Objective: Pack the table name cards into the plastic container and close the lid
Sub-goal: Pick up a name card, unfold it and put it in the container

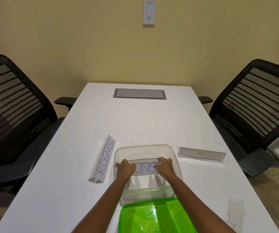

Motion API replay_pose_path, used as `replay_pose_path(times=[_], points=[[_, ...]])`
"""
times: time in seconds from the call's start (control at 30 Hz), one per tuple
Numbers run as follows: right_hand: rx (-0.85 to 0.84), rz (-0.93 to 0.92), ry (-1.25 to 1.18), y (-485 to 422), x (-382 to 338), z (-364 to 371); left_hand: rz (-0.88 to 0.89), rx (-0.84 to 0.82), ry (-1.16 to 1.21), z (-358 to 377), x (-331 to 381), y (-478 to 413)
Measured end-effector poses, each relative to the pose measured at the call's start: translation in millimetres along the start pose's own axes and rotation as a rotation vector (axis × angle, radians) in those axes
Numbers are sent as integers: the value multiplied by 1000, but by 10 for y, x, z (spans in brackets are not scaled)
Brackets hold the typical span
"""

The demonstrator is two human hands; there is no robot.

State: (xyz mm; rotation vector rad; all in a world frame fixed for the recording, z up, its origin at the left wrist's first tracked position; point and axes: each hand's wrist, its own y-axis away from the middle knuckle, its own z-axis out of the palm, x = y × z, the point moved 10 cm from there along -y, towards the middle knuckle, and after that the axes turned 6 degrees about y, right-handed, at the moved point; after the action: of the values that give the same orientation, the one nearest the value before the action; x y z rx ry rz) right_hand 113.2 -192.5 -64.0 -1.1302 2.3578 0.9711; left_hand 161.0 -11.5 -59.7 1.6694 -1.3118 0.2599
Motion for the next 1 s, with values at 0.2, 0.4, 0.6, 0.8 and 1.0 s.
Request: replay_pose_path(times=[0.2,0.4,0.6,0.8,1.0], points=[[47,-51,-29,86,25,-147,15,-9,74,-8,14,58],[163,-212,-76,306,-72,-450,115,23,97,9,155,239],[308,-287,-145,680,58,-854,388,116,116,158,427,722],[439,-225,-158,1038,567,-1181,670,85,128,593,620,1331],[470,-85,-148,1320,1272,-1254,695,-149,-16,1348,521,1627]])
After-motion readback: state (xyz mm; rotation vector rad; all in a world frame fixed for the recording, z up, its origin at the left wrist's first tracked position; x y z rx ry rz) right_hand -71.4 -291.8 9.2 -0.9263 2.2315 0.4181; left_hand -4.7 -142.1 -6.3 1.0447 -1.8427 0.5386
